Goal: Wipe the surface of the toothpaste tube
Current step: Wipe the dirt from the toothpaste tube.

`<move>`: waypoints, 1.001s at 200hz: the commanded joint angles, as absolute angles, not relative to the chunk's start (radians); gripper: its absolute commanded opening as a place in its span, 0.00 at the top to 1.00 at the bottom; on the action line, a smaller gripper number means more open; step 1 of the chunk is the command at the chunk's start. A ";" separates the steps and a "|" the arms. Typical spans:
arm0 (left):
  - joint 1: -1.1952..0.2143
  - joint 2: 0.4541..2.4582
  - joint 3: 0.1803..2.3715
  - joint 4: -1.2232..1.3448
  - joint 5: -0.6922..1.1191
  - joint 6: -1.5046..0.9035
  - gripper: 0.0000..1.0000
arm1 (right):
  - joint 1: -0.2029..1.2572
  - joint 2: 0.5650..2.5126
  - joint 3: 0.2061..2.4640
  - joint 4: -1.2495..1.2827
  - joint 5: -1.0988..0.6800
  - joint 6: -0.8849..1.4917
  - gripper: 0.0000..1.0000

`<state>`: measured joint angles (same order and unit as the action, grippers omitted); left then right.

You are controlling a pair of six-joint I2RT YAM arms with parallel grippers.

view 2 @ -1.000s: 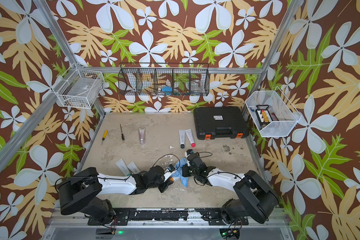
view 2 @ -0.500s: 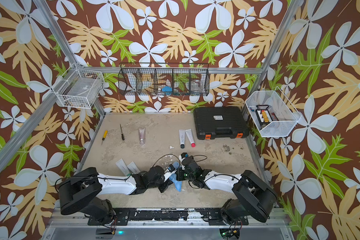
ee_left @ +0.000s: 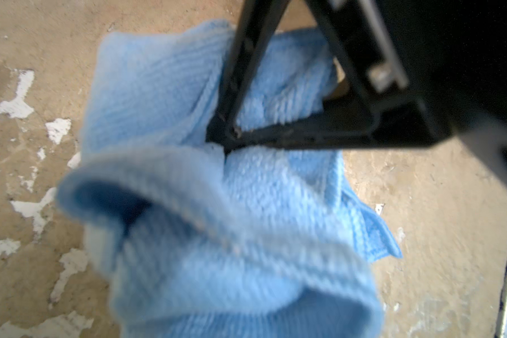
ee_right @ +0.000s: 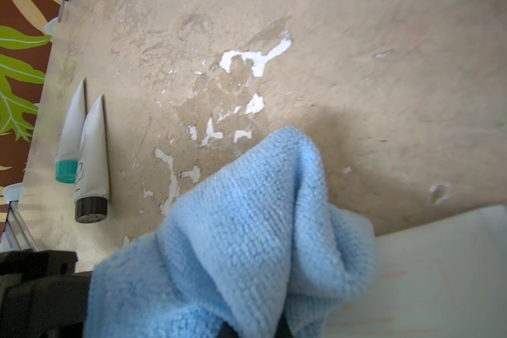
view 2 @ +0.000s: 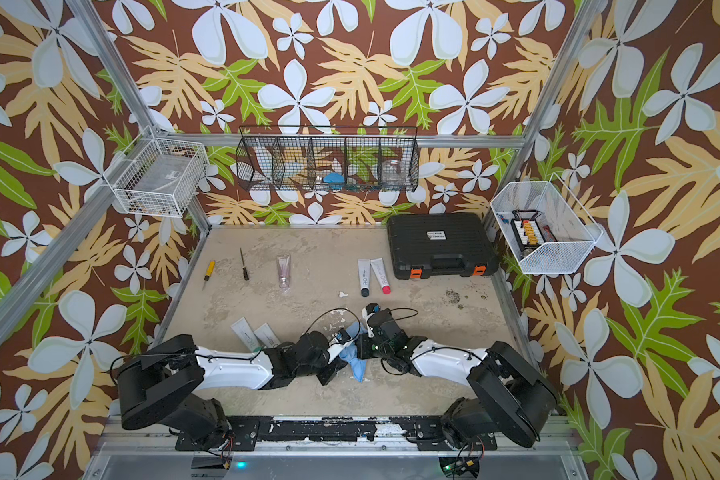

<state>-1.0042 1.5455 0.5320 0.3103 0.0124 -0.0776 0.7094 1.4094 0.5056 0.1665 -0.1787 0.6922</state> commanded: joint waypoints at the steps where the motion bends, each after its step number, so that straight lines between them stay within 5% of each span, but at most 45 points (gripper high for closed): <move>1: -1.002 1.546 0.539 0.307 -0.037 -0.084 0.79 | 0.664 1.401 0.488 0.010 -0.123 0.631 1.00; 110: -1.001 1.546 0.540 0.304 -0.034 -0.084 0.79 | 0.429 1.341 0.469 -0.041 -0.104 0.511 1.00; 200: -1.002 1.552 0.543 0.306 -0.029 -0.084 0.79 | 0.459 1.362 0.473 0.009 -0.193 0.537 1.00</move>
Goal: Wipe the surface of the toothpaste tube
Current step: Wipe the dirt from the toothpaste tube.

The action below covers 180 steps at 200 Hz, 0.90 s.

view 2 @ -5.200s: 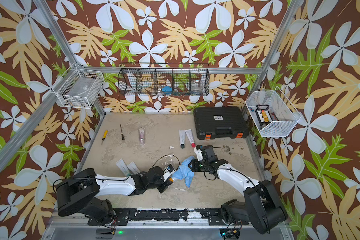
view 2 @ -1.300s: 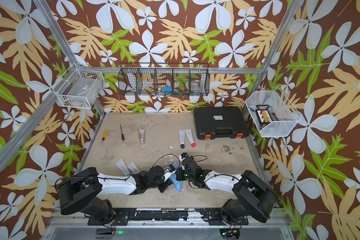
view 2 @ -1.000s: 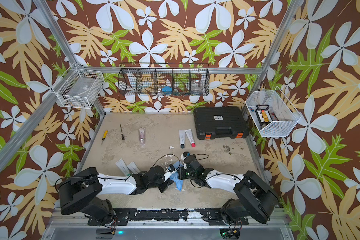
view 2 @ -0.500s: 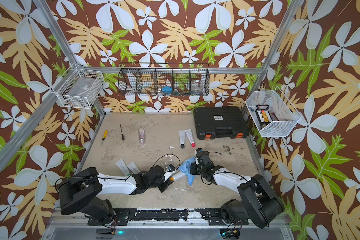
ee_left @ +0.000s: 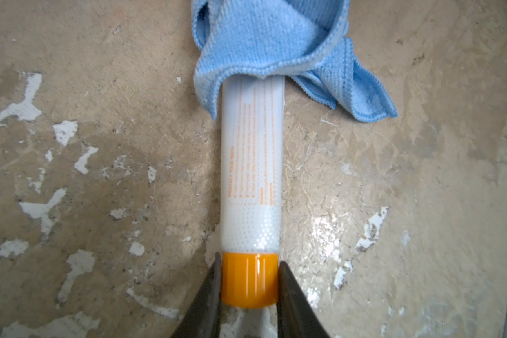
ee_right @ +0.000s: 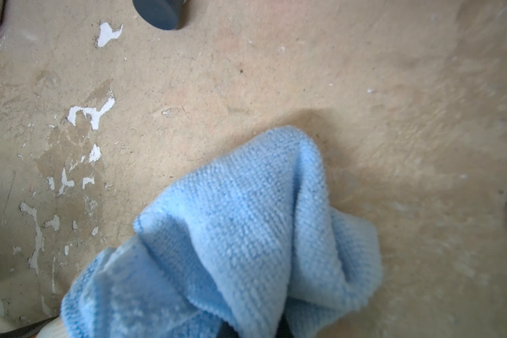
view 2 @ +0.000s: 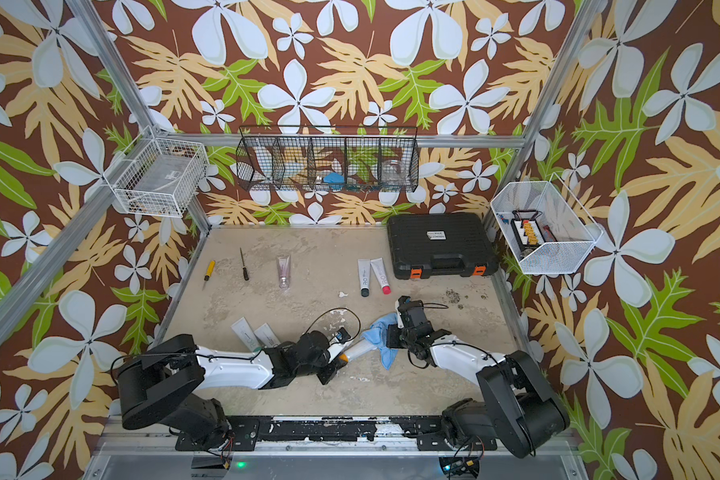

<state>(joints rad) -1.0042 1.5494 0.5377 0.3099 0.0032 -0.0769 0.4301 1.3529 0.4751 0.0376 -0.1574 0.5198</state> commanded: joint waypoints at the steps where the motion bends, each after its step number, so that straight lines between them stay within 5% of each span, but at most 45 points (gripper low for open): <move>1: -1.002 1.552 0.543 0.306 -0.029 -0.084 0.79 | 0.462 1.363 0.473 0.009 -0.192 0.538 1.00; 94: -1.001 1.546 0.539 0.315 -0.039 -0.087 0.79 | 0.776 1.479 0.467 0.160 -0.220 0.738 1.00; 180: -1.001 1.545 0.540 0.310 -0.067 -0.091 0.79 | 0.842 1.470 0.489 0.172 -0.207 0.784 1.00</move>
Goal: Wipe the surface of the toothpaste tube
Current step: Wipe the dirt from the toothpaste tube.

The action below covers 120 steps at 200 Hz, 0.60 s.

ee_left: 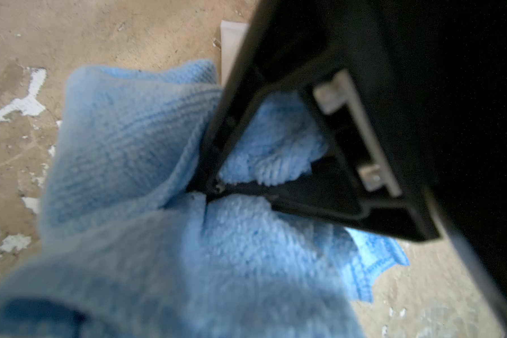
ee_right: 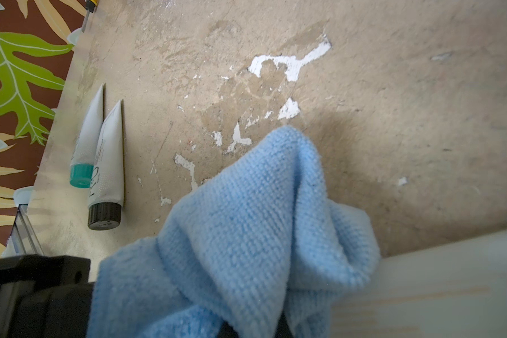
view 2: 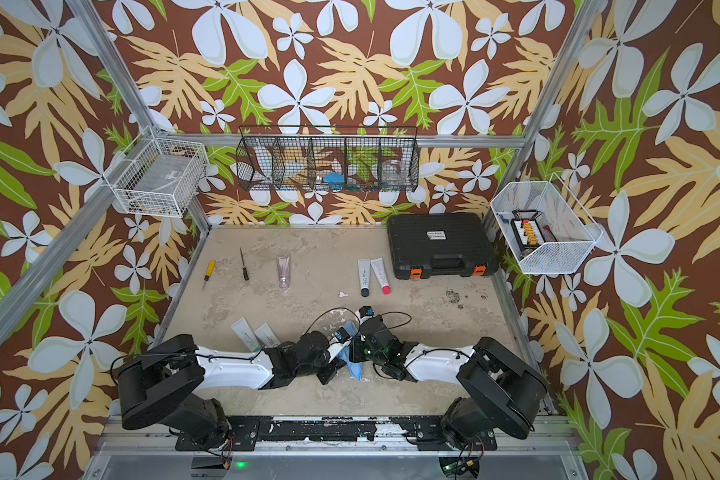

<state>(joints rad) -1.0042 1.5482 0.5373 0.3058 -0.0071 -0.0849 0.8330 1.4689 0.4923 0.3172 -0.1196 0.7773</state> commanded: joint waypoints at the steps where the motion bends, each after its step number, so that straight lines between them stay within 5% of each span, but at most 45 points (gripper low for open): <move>1: -1.001 1.545 0.540 0.310 -0.067 -0.091 0.79 | 0.842 1.470 0.489 0.171 -0.206 0.783 1.00; 55: -1.002 1.543 0.538 0.307 -0.073 -0.091 0.79 | 0.820 1.488 0.508 0.099 -0.129 0.704 1.00; 120: -1.001 1.544 0.540 0.306 -0.075 -0.089 0.79 | 0.627 1.444 0.476 0.074 -0.115 0.579 1.00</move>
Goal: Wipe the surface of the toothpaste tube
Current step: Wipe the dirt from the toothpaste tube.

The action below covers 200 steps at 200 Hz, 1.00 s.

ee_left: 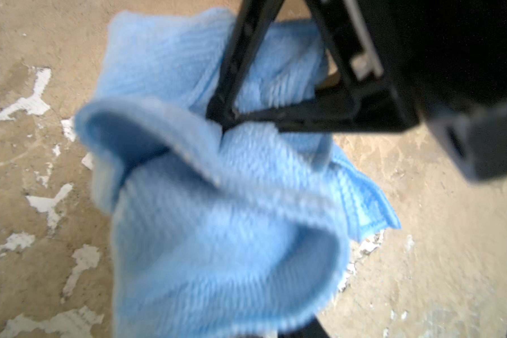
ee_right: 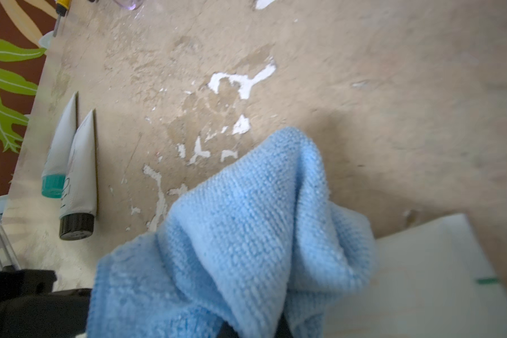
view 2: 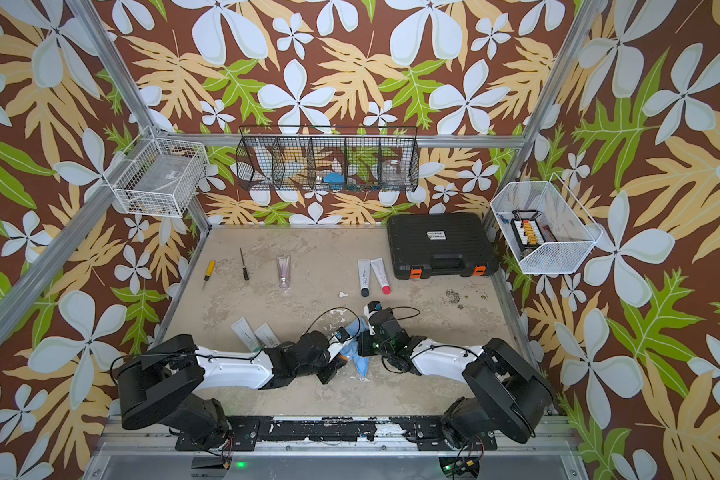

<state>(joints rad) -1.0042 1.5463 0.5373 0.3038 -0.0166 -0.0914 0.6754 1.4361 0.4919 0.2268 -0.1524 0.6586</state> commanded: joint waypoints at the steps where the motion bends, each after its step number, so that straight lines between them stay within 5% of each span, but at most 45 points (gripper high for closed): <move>1: -1.002 1.544 0.540 0.305 -0.076 -0.090 0.79 | 0.624 1.444 0.476 0.073 -0.115 0.577 1.00; 122: -1.001 1.548 0.542 0.304 -0.080 -0.092 0.79 | 0.438 1.375 0.456 0.009 -0.077 0.562 1.00; 200: -1.001 1.549 0.543 0.306 -0.075 -0.093 0.79 | 0.448 1.412 0.456 0.050 -0.172 0.528 1.00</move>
<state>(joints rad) -1.0042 1.5482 0.5377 0.3111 -0.0475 -0.0853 0.4332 1.3872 0.4622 0.1162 -0.1291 0.5449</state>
